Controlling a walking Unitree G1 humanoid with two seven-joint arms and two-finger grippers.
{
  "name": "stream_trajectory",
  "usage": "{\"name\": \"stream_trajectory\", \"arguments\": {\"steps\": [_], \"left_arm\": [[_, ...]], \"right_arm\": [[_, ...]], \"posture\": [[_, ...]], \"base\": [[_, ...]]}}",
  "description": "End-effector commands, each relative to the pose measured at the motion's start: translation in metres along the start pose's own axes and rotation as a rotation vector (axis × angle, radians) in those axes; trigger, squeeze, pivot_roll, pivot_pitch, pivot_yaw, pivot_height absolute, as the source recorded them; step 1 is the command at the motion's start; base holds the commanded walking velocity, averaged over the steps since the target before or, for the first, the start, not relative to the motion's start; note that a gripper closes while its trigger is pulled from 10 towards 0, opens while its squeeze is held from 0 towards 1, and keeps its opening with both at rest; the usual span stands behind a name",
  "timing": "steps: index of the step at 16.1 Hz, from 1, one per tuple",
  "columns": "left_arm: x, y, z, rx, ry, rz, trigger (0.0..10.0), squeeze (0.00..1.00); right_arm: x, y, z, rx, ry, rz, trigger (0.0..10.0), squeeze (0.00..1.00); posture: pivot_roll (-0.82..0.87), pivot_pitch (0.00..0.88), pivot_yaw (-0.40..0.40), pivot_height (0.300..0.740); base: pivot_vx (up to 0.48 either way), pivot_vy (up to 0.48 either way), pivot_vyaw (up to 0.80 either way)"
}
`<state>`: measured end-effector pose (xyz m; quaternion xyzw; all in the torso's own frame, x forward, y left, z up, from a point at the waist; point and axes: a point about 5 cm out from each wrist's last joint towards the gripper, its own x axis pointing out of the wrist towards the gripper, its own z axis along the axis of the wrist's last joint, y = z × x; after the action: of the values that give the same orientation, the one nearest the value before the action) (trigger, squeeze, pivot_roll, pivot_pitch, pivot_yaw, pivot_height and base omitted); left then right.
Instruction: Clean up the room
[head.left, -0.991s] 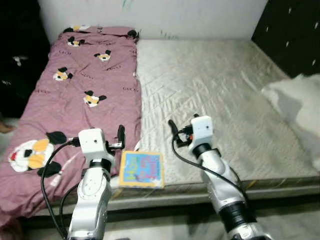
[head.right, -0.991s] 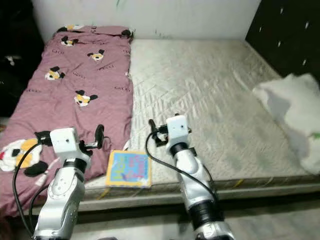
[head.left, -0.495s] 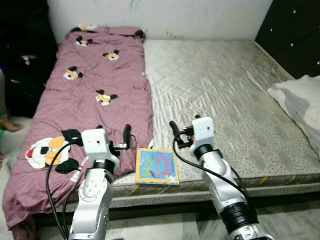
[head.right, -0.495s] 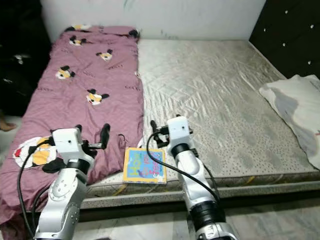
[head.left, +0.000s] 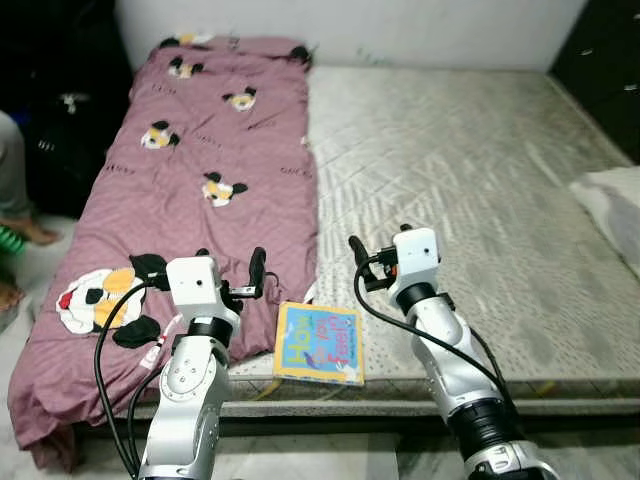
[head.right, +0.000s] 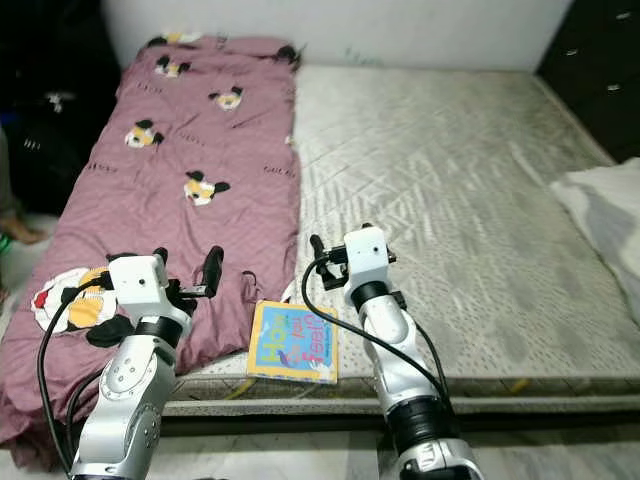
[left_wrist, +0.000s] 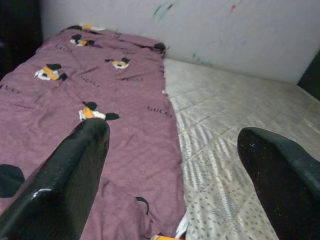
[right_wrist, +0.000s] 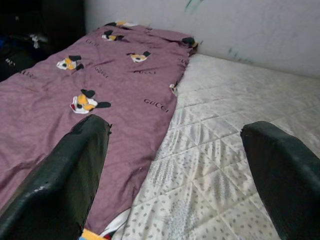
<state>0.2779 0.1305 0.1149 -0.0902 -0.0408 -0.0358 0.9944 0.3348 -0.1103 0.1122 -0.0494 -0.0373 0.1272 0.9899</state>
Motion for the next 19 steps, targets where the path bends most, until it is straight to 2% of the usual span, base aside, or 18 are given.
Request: {"name": "stream_trajectory", "arguments": {"steps": [1, 11, 14, 17, 19], "left_arm": [[-0.0005, -0.0018, 0.0003, -0.001, 0.002, -0.009, 10.0, 0.00], [-0.0003, -0.0008, -0.0012, -0.025, 0.009, 0.040, 10.0, 0.00], [0.0001, -0.0014, 0.0001, -0.004, -0.004, 0.022, 10.0, 0.00], [0.0007, -0.0031, 0.0003, -0.029, -0.009, 0.016, 10.0, 0.00], [0.0000, -0.0025, -0.0015, -0.035, 0.009, 0.024, 10.0, 0.00]], "right_arm": [[-0.0009, -0.0033, -0.0027, -0.009, 0.008, -0.013, 10.0, 0.00], [-0.0019, -0.0080, -0.0059, -0.015, 0.018, -0.017, 10.0, 0.00], [-0.0033, -0.0087, -0.0076, -0.019, 0.023, -0.011, 10.0, 0.00], [-0.0016, -0.0079, -0.0061, -0.003, 0.019, -0.012, 10.0, 0.00], [-0.0018, -0.0080, -0.0073, 0.004, 0.026, -0.015, 10.0, 0.00]], "posture": [[0.05, 0.108, -0.026, 0.740], [0.05, 0.110, -0.026, 0.740], [0.05, 0.106, -0.026, 0.740], [0.05, 0.097, -0.028, 0.740], [0.05, 0.095, -0.028, 0.740]], "base": [[0.300, 0.000, 0.00], [0.029, 0.000, 0.00], [0.000, 0.000, 0.00], [0.000, 0.000, 0.00], [0.000, 0.000, -0.80]]}}
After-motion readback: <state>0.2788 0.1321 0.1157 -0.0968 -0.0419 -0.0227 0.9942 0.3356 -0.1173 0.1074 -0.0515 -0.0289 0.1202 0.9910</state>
